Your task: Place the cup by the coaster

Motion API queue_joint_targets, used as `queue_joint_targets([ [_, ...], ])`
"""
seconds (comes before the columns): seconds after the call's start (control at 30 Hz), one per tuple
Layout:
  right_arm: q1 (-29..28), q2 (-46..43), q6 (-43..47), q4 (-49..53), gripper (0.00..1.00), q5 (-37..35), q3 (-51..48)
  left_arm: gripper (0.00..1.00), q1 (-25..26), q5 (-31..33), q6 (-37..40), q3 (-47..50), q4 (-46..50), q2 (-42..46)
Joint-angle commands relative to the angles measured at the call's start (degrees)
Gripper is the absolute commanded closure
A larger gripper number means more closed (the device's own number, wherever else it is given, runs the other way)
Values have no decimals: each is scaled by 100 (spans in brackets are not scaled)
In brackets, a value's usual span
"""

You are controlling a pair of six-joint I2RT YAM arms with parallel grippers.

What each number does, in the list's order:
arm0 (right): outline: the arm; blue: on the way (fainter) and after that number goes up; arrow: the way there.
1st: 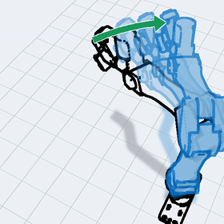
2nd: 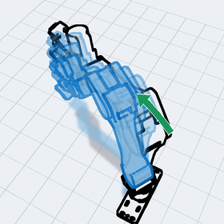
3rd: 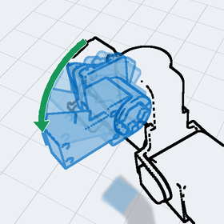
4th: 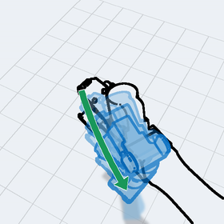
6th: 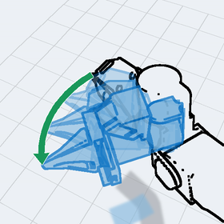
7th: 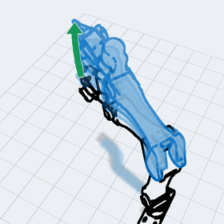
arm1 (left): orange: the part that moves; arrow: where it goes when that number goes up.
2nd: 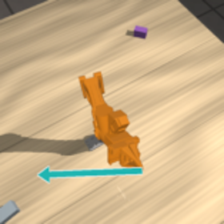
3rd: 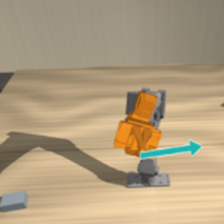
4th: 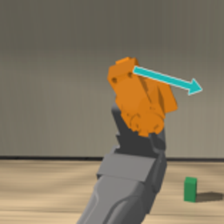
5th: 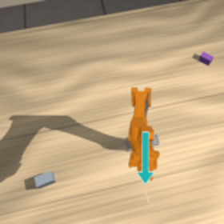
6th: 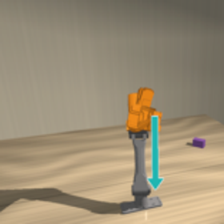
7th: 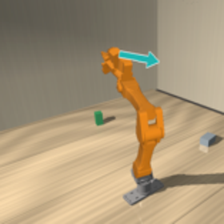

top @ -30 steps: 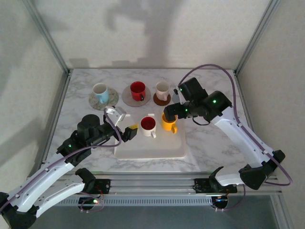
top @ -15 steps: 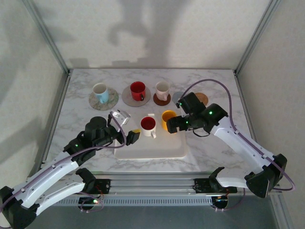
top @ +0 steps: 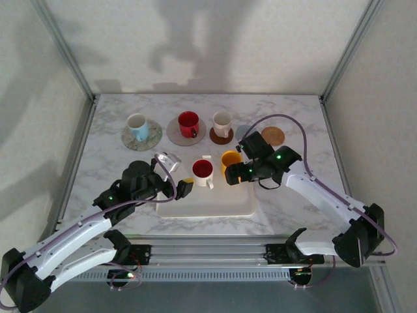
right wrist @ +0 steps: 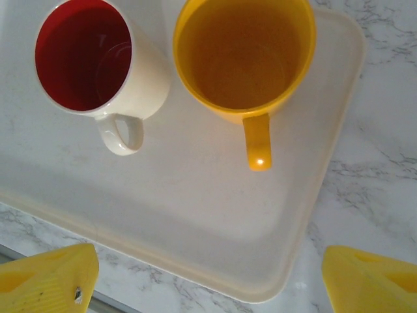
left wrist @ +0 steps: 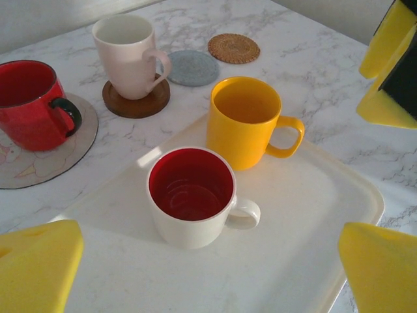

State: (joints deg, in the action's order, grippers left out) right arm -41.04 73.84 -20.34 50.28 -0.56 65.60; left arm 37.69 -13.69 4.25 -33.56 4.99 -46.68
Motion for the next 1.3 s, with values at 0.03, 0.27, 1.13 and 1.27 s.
queue_joint_targets([
  [0.03,-45,205,13,-252,13,108,-157,0,36,26,-137,88,-214,-77],
  [0.27,-45,384,18,-410,16,104,-256,0,36,42,-153,168,-324,-111],
  [1.13,61,1563,-77,-798,44,-208,-326,0,36,16,-161,442,-443,18],
  [1.27,78,1706,-85,-811,48,-284,-276,0,36,-26,-142,478,-454,36],
])
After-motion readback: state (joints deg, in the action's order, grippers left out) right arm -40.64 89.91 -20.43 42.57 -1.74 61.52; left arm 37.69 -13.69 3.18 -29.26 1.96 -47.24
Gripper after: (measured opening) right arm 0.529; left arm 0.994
